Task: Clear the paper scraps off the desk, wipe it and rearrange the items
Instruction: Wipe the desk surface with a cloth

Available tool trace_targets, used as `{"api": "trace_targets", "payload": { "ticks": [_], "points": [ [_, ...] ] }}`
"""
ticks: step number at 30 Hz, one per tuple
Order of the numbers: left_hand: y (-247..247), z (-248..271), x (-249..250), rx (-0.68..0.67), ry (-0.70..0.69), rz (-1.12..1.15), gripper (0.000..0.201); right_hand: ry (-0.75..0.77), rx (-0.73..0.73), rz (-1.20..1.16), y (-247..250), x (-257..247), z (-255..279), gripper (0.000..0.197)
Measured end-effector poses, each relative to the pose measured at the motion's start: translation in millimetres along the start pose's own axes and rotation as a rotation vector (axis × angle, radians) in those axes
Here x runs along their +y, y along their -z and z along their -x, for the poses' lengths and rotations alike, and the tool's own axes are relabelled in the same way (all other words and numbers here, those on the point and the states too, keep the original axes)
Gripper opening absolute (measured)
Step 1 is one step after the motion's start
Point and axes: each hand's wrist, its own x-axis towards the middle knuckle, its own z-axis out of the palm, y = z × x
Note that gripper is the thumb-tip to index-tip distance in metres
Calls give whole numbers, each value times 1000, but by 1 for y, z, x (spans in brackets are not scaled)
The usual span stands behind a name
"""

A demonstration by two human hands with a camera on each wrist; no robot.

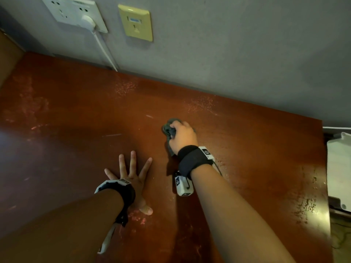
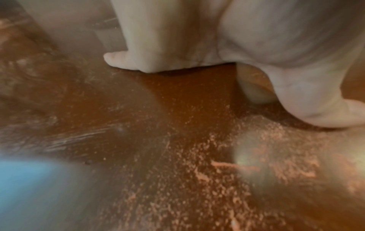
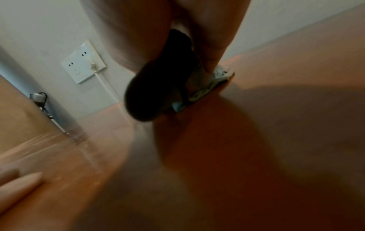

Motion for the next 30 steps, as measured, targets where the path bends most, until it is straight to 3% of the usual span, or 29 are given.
{"api": "trace_targets", "payload": {
  "ticks": [9,13,16,23,30],
  "points": [
    [-4,1,0,38,12,14,152,-435,243,21,97,148,25,40],
    [6,4,2,102,-8,90,136,-482,249,38,112,165,30,36],
    [32,1,11,156,-30,91,147,-499,211,91,106,158,26,42],
    [48,-17,19,85,-9,69,158,-395,147,187,95,138,14,46],
    [51,-18,17,67,-15,66,159,-10,-30,75,20,17,-9,38]
  ]
}}
